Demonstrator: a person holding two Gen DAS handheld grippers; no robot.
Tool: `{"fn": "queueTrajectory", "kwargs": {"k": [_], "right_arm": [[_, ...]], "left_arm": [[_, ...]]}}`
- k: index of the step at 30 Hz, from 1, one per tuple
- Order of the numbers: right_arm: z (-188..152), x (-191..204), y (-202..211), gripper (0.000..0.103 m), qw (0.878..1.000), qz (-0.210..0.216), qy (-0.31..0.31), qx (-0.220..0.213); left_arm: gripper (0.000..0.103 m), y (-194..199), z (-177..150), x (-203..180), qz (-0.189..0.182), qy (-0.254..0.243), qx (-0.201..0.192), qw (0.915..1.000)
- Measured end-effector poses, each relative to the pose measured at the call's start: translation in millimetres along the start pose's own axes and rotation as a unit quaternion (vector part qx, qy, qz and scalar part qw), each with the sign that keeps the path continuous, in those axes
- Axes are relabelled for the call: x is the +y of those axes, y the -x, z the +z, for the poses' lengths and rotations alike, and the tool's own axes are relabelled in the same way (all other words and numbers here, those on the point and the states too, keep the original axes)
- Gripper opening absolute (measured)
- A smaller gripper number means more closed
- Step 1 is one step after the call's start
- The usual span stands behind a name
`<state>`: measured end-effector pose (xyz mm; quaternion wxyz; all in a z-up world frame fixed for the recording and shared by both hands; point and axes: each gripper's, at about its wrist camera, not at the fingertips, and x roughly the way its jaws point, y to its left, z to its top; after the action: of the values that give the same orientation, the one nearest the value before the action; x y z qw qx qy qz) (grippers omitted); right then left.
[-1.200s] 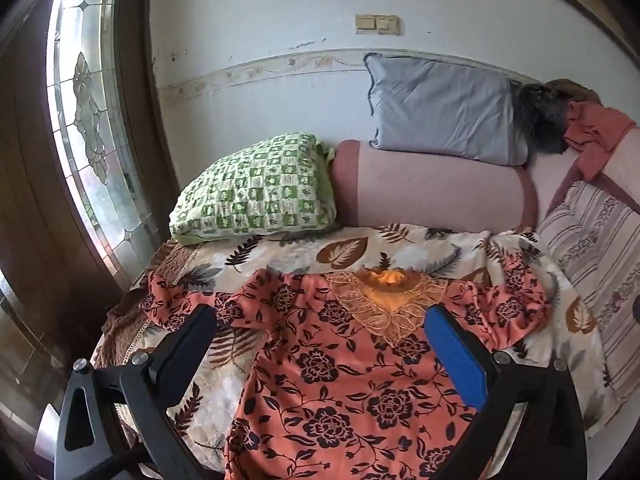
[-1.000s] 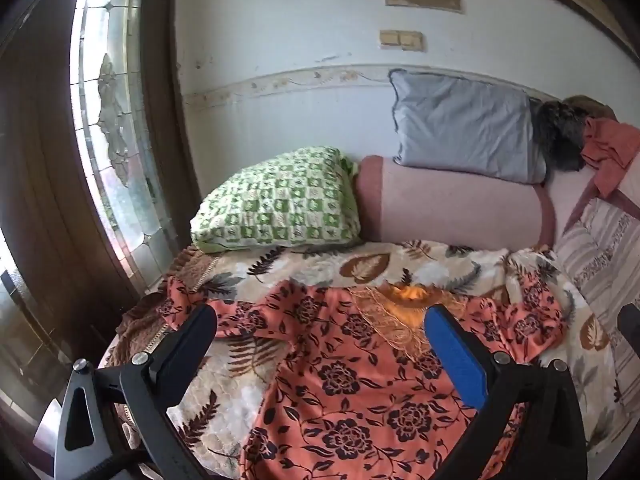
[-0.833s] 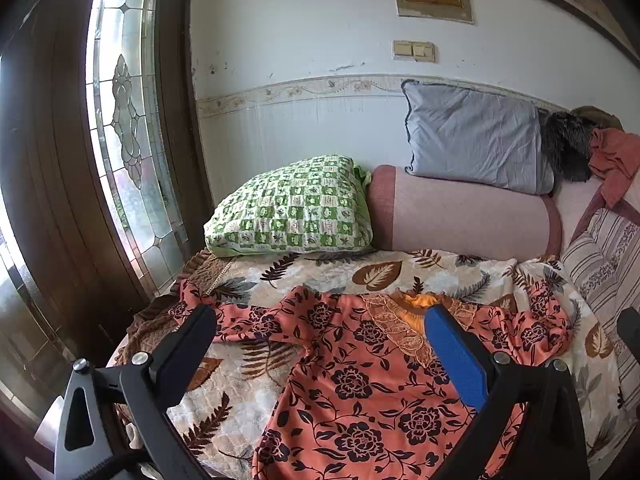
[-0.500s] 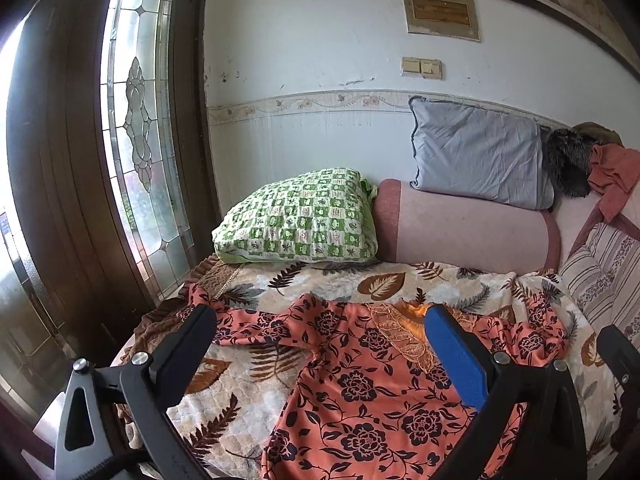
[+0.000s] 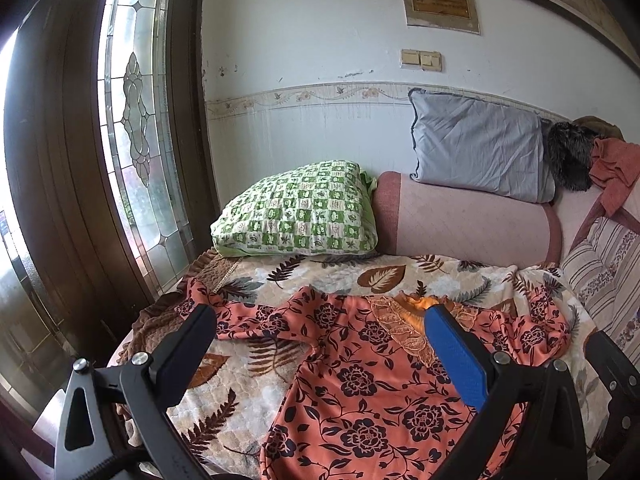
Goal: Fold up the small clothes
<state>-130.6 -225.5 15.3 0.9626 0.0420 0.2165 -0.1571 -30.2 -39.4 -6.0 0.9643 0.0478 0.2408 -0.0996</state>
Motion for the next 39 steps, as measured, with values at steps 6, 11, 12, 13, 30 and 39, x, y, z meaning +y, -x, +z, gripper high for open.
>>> {"fn": "queueTrajectory", "kwargs": {"k": [6,11,12,13,30,39], "right_arm": [[-2.5,-5.8,-19.9,0.103,0.999,-0.015,-0.008,0.027],[-1.9,-11.0,-31.0,0.103,0.999,-0.021,-0.013,0.037],[-3.0,-11.8,-31.8,0.103,0.999,-0.026,-0.011,0.040],[-3.3,-13.1,-32.1,0.103,0.999,-0.029,-0.010,0.039],[-15.2,-51.1,-51.0,0.103,0.996,-0.062,-0.014,0.057],[-60.3,-195.2,-133.5,0.103,0.986,-0.111,-0.075,0.104]], "left_arm": [[0.103,-12.3,-3.2,-8.3,0.002,-0.011,0.013,0.9999],[0.103,-16.0,-3.6,-9.9,0.004,-0.014,0.016,0.9998],[0.103,-16.0,-4.0,-8.8,0.003,-0.014,0.016,0.9998],[0.103,-16.4,-4.6,-8.7,0.002,-0.015,0.015,0.9998],[0.103,-55.3,-36.2,-60.1,-0.076,-0.054,0.121,0.9883],[0.103,-110.2,-83.3,-82.1,-0.084,-0.088,0.192,0.9738]]}}
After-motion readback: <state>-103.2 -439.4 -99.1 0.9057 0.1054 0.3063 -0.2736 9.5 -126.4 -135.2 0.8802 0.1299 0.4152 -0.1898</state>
